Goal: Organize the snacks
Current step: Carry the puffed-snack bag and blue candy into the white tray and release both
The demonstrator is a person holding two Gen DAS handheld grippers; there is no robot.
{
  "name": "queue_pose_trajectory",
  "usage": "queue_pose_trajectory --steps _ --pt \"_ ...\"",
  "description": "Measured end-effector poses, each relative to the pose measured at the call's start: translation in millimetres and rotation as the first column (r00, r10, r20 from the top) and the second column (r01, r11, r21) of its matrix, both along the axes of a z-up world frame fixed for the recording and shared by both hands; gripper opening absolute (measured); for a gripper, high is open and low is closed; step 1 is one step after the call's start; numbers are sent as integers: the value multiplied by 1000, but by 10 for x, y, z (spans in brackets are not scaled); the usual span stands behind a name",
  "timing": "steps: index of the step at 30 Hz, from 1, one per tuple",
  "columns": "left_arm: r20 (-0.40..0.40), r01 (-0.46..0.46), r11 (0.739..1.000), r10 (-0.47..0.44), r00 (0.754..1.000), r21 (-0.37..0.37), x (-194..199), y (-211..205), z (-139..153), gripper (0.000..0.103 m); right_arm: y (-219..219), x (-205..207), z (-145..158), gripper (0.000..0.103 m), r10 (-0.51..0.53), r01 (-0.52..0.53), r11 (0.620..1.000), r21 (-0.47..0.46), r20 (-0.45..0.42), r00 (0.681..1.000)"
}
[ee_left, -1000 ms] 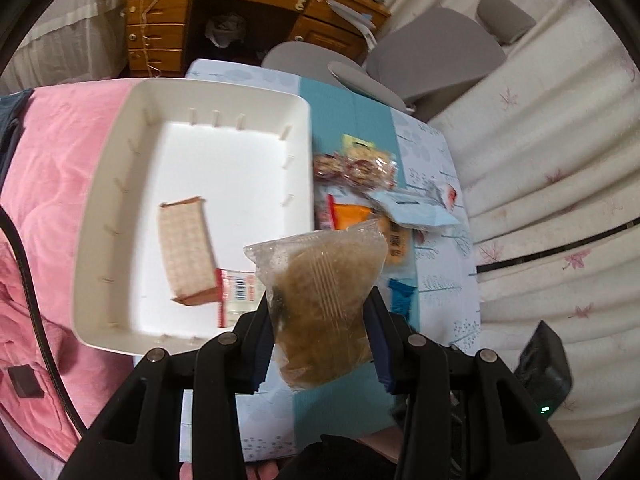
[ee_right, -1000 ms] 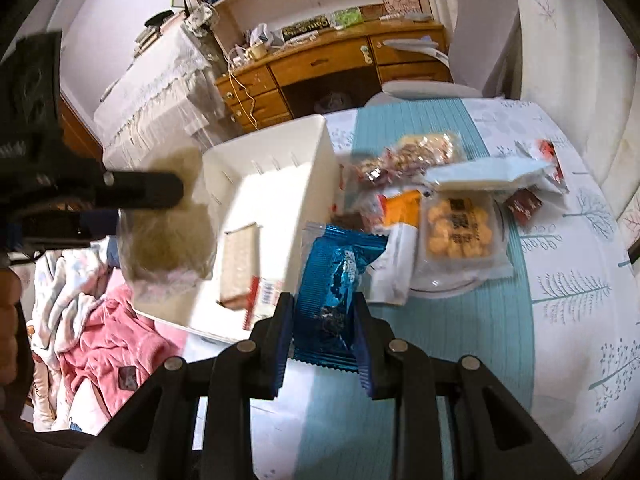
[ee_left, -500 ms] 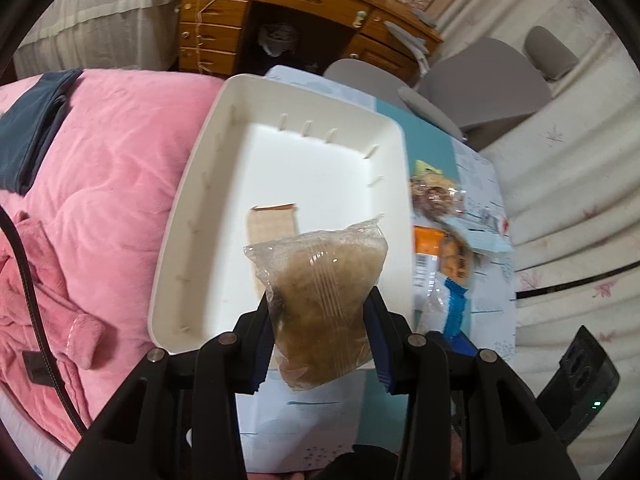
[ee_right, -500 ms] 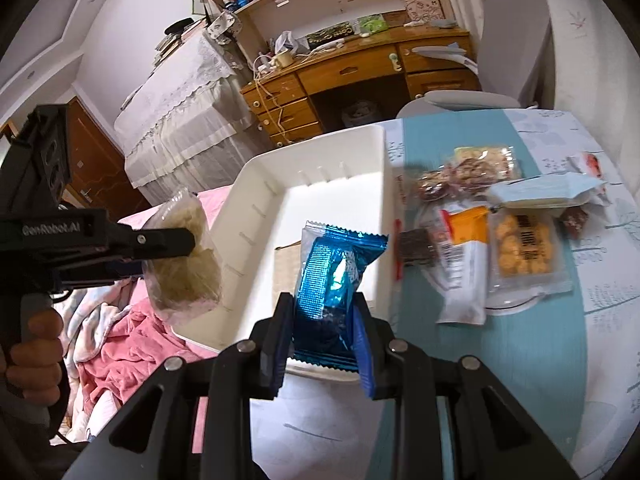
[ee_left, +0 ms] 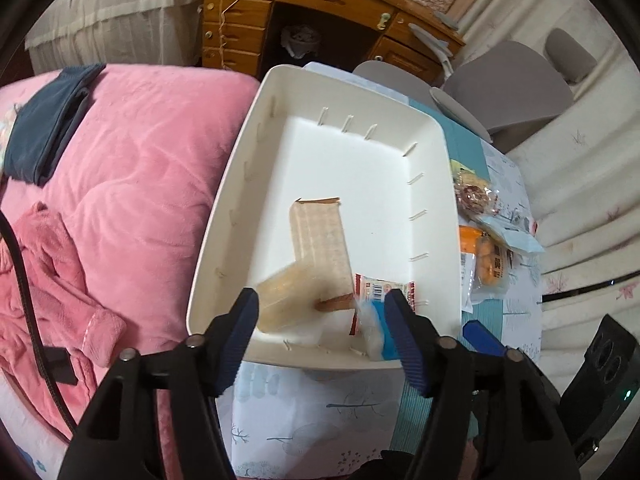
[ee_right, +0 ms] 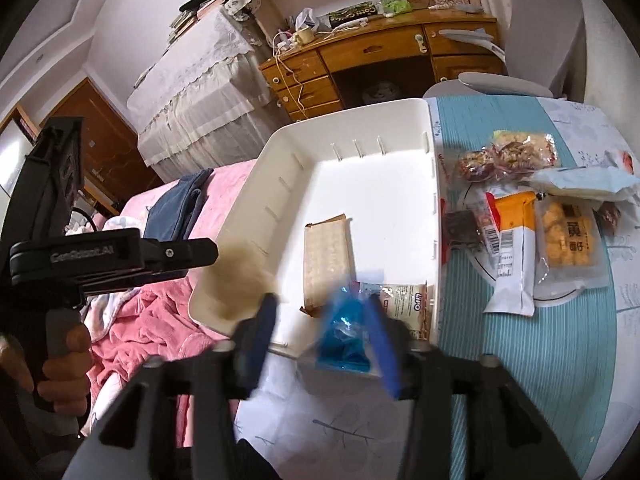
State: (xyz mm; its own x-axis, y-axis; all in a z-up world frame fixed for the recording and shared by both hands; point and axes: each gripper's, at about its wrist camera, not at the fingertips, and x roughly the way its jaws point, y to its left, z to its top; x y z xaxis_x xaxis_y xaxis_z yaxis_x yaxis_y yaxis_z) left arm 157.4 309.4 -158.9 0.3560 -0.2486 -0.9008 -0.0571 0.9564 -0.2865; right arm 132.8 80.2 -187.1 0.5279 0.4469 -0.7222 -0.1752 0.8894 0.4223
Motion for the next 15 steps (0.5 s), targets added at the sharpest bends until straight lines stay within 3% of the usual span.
queue_pose_trajectory --steps 2,9,15 --pt "11 11 1000 -11 1000 13 -28 -62 35 72 -56 -10 4 55 -12 12 1000 4 1 1000" --pt "43 43 998 -45 998 43 -94 -365 137 72 -288 -82 -43 55 -35 35 999 21 -23 999" --pt "72 82 996 -83 994 16 -162 -721 220 74 -577 -181 -48 55 -48 49 999 22 -48 998"
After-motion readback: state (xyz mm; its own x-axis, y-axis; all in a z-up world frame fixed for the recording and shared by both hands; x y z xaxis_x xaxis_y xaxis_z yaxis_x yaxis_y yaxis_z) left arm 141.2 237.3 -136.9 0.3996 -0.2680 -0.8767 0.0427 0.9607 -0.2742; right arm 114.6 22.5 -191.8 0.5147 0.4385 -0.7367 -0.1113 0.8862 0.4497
